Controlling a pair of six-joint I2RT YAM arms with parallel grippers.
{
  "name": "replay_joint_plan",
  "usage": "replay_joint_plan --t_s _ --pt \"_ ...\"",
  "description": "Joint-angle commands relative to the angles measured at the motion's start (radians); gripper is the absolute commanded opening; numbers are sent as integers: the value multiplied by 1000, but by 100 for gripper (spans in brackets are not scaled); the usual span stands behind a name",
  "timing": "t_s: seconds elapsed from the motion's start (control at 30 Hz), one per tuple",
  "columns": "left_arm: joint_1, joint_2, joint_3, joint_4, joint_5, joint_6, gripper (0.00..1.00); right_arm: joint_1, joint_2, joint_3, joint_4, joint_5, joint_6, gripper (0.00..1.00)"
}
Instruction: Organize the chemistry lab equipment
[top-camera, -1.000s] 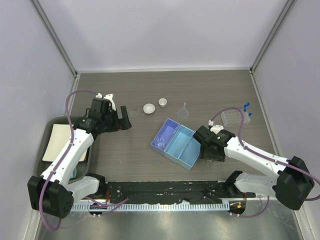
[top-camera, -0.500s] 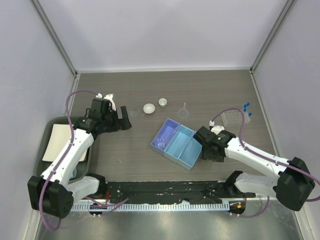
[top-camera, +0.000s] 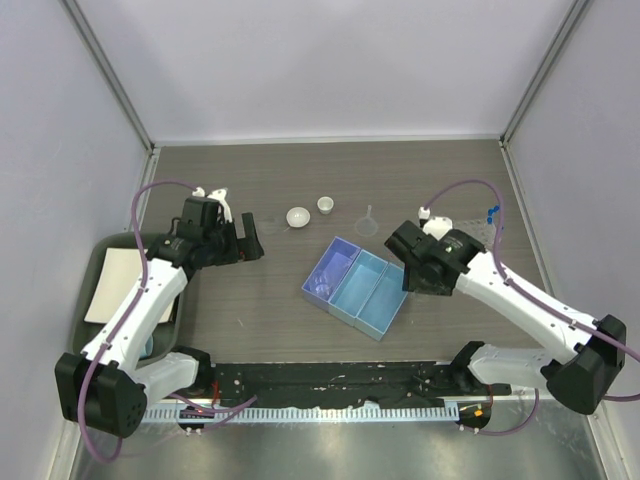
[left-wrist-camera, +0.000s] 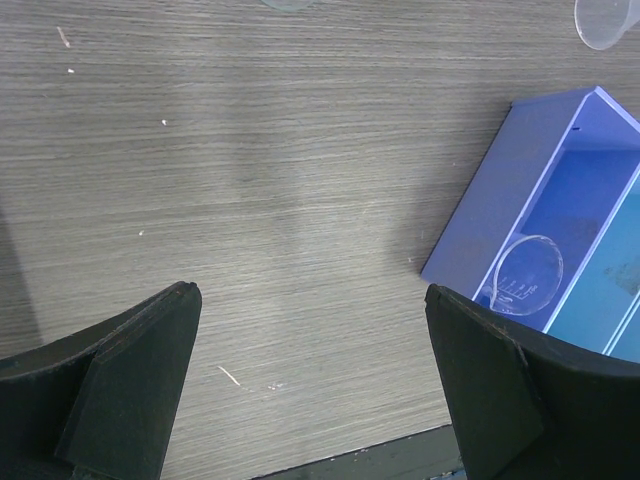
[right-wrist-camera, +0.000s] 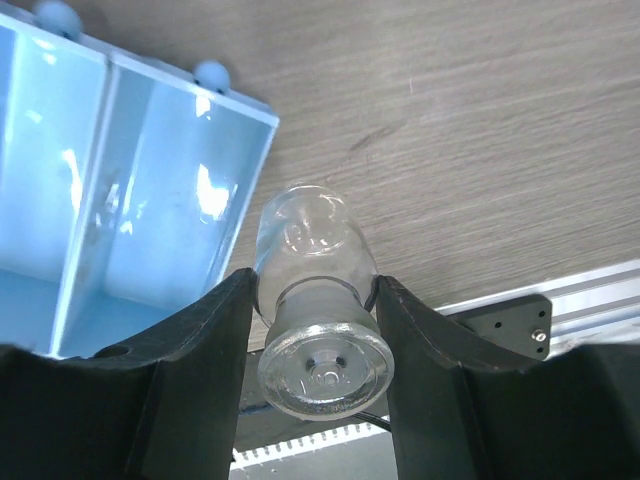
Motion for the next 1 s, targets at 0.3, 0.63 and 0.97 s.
replay_joint_plan --t_s 0.3,0.63,0.97 --pt "5 -58 -15 46 101 3 100 0 189 411 69 -168 -480 1" --pt "-6 -53 -24 58 138 -7 100 0 463 645 177 -319 -806 1" --pt "-32 -55 -29 59 136 -7 100 1 601 688 252 -482 -1004 1"
